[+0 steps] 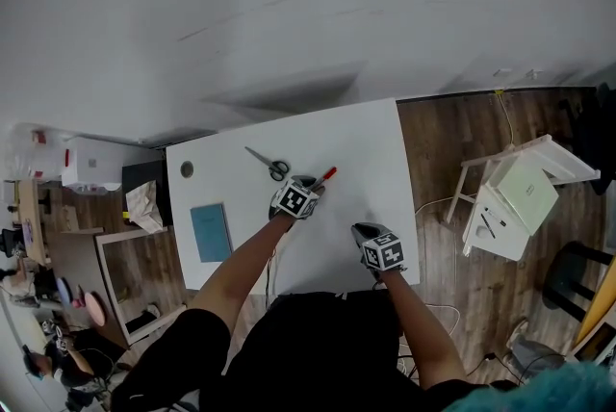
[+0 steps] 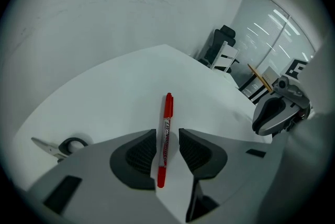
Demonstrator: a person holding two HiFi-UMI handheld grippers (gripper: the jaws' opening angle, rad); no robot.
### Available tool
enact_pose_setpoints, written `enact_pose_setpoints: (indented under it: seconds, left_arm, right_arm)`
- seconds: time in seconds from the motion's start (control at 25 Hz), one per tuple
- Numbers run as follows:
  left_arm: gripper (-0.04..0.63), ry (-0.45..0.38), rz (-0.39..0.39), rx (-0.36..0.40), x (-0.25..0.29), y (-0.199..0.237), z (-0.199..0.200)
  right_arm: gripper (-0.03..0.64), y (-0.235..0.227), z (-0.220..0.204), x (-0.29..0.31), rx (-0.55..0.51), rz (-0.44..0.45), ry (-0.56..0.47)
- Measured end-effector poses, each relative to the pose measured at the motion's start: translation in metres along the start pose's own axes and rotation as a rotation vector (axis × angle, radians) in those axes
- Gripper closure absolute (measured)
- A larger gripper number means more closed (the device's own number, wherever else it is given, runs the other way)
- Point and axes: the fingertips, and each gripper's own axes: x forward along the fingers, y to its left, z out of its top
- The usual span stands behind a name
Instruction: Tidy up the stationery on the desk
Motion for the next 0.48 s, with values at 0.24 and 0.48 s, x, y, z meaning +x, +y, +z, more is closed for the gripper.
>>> enact_pose_setpoints:
  seconds: [0.24,0.48]
  left_arm:
    - [0.521,0.058,0.037,0.082,0.001,0.003,-0.009]
    - [0.546,0.037,0.054,0.064,-0.009,-0.004,0.002]
  right_arm:
    - [0.568,-0.002,-0.001,0.001,-0.004,-0.006,0.008]
    - [0.568,0.003,-0.011,-0.001,0.046,-0.007,0.007]
